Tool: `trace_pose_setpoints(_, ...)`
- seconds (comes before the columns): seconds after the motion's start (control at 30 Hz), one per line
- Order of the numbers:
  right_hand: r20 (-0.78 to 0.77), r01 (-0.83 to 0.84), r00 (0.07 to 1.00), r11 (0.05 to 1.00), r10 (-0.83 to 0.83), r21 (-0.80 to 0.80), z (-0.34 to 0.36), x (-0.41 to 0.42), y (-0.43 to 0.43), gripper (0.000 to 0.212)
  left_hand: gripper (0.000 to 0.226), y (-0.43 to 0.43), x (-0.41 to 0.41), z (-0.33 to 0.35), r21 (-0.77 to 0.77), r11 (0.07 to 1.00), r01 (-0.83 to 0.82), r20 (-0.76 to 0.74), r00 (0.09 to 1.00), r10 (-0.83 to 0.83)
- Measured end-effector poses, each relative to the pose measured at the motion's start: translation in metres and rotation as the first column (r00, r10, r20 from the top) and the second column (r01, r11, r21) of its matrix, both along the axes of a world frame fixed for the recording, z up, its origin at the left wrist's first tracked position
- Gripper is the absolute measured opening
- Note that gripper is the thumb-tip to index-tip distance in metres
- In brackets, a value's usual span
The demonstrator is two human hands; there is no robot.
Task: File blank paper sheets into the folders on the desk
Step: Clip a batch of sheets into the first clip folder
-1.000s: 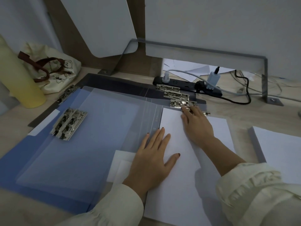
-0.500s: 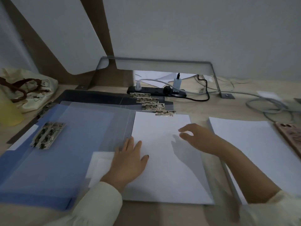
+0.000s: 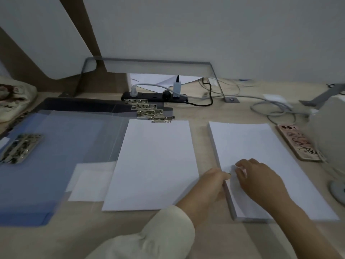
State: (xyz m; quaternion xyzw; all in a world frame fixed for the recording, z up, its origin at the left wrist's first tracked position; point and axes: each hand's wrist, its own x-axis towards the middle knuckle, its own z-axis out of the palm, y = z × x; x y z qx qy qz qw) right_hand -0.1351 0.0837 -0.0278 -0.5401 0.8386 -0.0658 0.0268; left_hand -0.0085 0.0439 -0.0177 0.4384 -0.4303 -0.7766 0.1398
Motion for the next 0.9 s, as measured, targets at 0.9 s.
trace_pose_setpoints(0.9, 0.034, -0.02, 0.999, 0.997, 0.022, -0.077, 0.003, 0.01, 0.007, 0.049, 0.052, -0.016, 0.0, -0.014, 0.234, 0.966, -0.113, -0.242, 0.955, 0.171)
